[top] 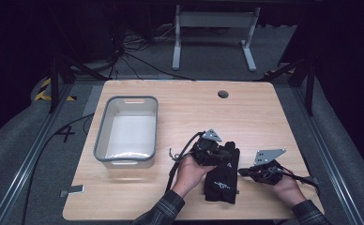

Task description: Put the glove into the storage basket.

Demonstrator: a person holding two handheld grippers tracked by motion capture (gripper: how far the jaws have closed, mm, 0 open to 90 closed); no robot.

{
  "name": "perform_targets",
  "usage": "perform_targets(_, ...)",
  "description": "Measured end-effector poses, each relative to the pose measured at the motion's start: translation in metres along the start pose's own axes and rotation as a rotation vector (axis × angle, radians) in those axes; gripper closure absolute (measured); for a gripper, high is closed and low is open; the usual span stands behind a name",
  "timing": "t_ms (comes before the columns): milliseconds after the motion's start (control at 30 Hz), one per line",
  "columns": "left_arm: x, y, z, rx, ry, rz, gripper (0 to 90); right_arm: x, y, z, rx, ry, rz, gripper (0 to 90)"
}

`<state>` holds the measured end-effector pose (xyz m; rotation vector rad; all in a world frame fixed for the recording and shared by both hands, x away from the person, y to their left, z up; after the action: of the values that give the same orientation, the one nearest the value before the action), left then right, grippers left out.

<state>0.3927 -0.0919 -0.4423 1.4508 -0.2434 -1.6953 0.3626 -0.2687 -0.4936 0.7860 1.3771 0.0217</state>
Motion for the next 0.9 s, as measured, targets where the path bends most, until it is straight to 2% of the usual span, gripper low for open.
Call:
perform_targets(200, -0.005, -0.027, -0.012, -0.027, 0.056, -0.057, 82.6, -0.006, -0.004, 0.002, 0.017, 0.003, 0.017, 90.0)
perform_targets(233, -0.005, -0.027, -0.012, -0.027, 0.056, -0.057, 82.7, -0.006, -0.004, 0.002, 0.017, 0.006, 0.02, 90.0)
perform_targets(300, -0.005, -0.037, -0.014, -0.039, 0.065, -0.077, 82.7, -0.006, -0.003, 0.001, 0.017, 0.006, 0.021, 90.0)
perform_targets(433, 0.0, -0.052, -0.01, -0.039, 0.048, -0.116, 82.6, -0.002, -0.003, -0.002, 0.013, 0.025, 0.015, 90.0)
perform_targets(633, 0.014, -0.059, 0.0, -0.017, 0.041, -0.151, 82.3, 0.002, -0.002, -0.007, 0.004, 0.038, 0.007, 90.0)
perform_targets(900, 0.017, -0.059, -0.006, -0.002, 0.064, -0.174, 81.8, 0.008, 0.0, -0.014, -0.019, 0.061, 0.001, 90.0)
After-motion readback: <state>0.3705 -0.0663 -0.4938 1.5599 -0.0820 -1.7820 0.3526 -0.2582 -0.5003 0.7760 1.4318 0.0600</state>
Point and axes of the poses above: each handheld gripper's, and its own axes: x roughly forward along the jaws, y roughly out of its top, z roughly to its right, the point moved 6 cm from there along x, roughly forward along the jaws, and after that the axes turned 12 degrees about -z, right-handed, at the moved point
